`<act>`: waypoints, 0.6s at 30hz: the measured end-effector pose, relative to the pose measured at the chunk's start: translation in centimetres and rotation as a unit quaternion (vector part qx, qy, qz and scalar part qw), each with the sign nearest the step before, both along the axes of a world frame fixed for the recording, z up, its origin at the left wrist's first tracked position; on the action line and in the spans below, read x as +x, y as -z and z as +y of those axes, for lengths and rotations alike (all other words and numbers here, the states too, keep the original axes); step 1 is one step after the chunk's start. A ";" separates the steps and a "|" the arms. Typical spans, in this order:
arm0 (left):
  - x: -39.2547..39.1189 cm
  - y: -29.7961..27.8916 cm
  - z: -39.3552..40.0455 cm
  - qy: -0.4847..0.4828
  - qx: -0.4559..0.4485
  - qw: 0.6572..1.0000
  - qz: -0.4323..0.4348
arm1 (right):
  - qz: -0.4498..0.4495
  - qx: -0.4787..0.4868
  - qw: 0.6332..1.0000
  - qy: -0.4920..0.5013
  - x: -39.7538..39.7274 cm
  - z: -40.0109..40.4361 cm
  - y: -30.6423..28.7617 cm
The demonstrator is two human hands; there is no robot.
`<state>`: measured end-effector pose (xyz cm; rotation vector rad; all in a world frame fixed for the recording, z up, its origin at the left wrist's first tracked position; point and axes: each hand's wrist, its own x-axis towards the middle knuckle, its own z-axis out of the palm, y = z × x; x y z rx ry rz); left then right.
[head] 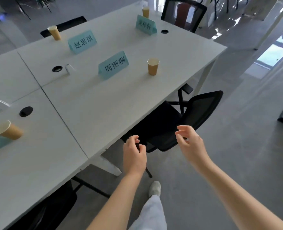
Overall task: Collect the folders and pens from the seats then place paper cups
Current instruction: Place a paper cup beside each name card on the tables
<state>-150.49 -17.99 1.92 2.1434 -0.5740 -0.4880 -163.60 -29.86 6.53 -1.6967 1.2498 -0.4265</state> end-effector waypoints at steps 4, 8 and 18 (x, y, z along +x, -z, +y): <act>2.9 1.5 -6.3 -0.032 -0.007 0.999 -0.001 | 0.011 0.002 0.999 -0.037 3.5 -6.7 0.0; 5.3 2.2 -11.9 -0.043 0.029 0.999 -0.008 | 0.020 0.012 0.998 -0.063 7.5 -13.1 0.0; 10.0 3.6 -21.9 -0.088 0.085 0.992 -0.013 | 0.036 0.040 0.991 -0.119 14.1 -26.0 1.6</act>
